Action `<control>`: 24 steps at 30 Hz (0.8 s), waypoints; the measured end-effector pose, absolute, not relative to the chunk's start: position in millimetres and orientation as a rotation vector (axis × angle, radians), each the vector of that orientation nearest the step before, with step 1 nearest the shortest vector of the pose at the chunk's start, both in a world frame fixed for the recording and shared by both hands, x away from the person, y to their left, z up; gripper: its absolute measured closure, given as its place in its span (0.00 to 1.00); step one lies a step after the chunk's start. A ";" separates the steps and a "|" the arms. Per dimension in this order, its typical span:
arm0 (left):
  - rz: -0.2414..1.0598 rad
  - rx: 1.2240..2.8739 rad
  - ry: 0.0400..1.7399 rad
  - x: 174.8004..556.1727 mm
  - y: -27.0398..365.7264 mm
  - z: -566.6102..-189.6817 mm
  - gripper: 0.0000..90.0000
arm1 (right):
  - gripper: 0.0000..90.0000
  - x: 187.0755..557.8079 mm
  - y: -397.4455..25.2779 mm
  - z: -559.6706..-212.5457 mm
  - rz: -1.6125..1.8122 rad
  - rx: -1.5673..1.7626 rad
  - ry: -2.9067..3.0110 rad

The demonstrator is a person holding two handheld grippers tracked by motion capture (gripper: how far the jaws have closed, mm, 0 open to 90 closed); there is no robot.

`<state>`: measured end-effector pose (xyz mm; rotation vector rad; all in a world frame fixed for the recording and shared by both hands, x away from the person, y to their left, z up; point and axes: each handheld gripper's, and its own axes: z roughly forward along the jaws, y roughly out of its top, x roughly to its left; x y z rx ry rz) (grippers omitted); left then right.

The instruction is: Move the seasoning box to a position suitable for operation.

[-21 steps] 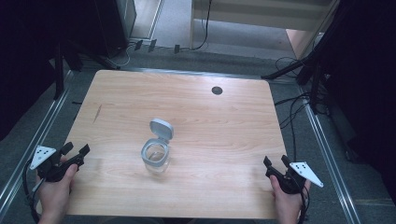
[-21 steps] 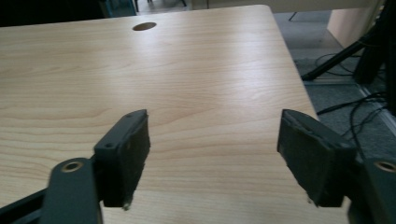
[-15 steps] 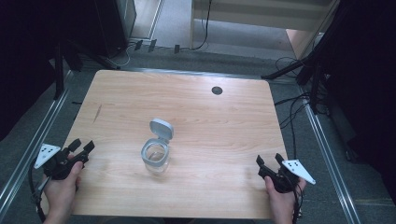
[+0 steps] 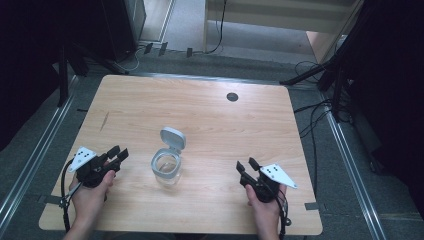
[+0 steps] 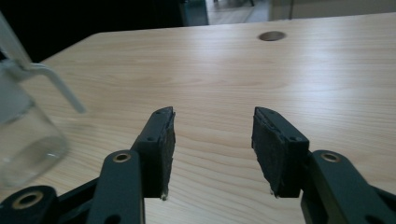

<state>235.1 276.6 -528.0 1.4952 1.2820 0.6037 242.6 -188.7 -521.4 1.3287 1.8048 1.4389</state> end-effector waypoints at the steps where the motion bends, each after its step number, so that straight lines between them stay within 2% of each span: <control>1: 0.608 1.506 1.289 234.9 275.0 -527.7 0.69 | 0.58 243.0 -182.8 -520.9 1.451 1.327 1.811; 6: 0.562 1.529 1.284 236.2 267.2 -527.8 0.72 | 0.60 244.4 -146.3 -519.0 1.465 1.265 1.898; 9: 0.553 1.558 1.258 236.8 260.1 -527.5 0.74 | 0.68 245.0 -130.0 -518.6 1.522 1.249 1.935; 13: 0.500 1.571 1.211 237.0 250.2 -524.8 0.84 | 0.79 246.2 -110.1 -520.3 1.555 1.274 1.979; 20: 0.466 1.615 1.155 234.4 231.2 -523.6 0.94 | 0.98 241.7 -82.1 -521.1 1.557 1.235 2.035; 24: 0.461 1.641 1.127 231.4 221.9 -522.6 0.96 | 1.00 240.8 -68.9 -519.5 1.568 1.212 2.052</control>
